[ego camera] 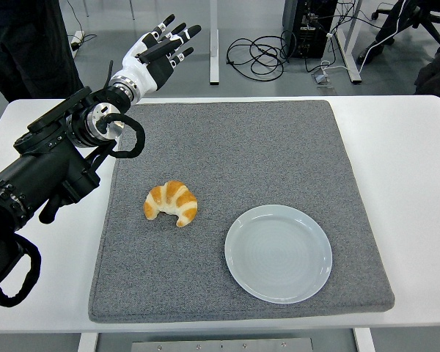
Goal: Place the bread on the plate
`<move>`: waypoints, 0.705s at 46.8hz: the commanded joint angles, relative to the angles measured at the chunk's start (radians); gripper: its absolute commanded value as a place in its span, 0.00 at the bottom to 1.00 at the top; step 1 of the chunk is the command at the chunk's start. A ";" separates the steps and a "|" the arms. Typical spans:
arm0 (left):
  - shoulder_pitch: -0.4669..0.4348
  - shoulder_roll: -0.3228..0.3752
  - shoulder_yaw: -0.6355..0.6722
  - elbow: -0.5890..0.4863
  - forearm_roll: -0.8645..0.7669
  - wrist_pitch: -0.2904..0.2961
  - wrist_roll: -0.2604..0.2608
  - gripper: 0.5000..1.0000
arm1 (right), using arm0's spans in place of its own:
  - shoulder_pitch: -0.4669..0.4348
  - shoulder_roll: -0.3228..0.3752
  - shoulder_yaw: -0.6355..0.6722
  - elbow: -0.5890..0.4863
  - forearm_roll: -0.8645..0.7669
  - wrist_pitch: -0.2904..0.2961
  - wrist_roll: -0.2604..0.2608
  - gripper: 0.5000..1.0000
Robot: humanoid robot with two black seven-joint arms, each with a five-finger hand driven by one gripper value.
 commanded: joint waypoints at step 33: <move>-0.004 0.021 0.025 -0.044 0.012 -0.003 0.000 0.95 | 0.000 0.000 0.000 0.000 0.000 0.000 0.000 1.00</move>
